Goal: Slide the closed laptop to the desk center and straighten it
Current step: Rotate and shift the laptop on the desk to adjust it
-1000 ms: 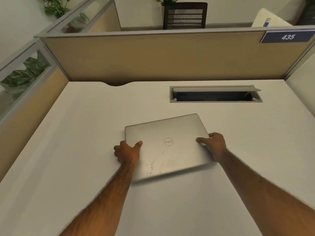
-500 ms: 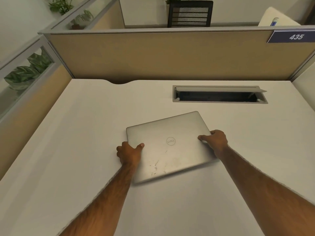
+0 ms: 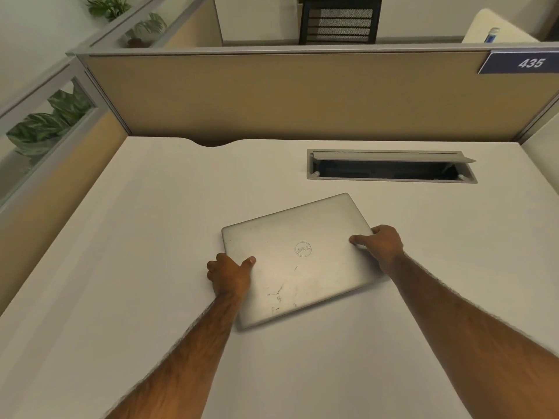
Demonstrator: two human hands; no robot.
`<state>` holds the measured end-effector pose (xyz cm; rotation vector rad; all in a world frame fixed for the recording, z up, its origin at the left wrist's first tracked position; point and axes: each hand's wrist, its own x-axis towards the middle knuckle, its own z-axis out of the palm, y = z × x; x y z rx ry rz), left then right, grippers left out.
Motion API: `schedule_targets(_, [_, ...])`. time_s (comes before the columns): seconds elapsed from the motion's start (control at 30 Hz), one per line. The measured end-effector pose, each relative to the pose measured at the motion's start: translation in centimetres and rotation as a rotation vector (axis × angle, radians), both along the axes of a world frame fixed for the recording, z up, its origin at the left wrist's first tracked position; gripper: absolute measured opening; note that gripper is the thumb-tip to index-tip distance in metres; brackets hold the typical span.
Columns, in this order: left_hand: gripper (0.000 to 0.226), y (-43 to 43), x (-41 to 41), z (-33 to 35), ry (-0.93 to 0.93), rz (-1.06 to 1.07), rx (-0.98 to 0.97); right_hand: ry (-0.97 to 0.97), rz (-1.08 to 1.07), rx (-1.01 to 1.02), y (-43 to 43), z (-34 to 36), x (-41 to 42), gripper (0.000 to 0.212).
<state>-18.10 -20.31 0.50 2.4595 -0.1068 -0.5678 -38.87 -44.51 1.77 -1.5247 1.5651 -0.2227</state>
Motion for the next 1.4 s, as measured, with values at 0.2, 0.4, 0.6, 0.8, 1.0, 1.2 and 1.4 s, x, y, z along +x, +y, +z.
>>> schedule_targets(0.2, [0.072, 0.0, -0.3, 0.3, -0.016, -0.010, 0.029, 0.040, 0.009, -0.050, 0.1, -0.3, 0.1, 0.051])
schedule_targets(0.4, [0.066, 0.0, -0.7, 0.5, -0.030, -0.019, 0.056, 0.094, 0.023, -0.051, -0.2, -0.7, 0.4, 0.053])
schedule_targets(0.6, [0.067, -0.1, -0.1, 0.9, 0.050, 0.036, -0.003, 0.088, -0.008, -0.018, -1.0, -1.1, 0.7, 0.059])
schedule_targets(0.8, [0.064, 0.5, -0.5, 0.5, 0.099, 0.083, -0.069, 0.008, -0.041, -0.002, -1.8, -1.4, 0.8, 0.059])
schedule_targets(1.0, [0.066, 1.2, -1.4, 0.6, 0.153, 0.137, -0.084, 0.013, 0.003, -0.005, -2.9, -1.4, 1.7, 0.066])
schedule_targets(1.2, [0.073, 1.3, -2.3, 0.9, 0.176, 0.221, -0.073, 0.032, 0.079, -0.055, -4.0, -1.0, 3.6, 0.056])
schedule_targets(1.4, [0.072, 1.5, -3.3, 1.2, 0.236, 0.298, -0.101, 0.025, 0.153, -0.058, -5.2, -0.4, 5.7, 0.066])
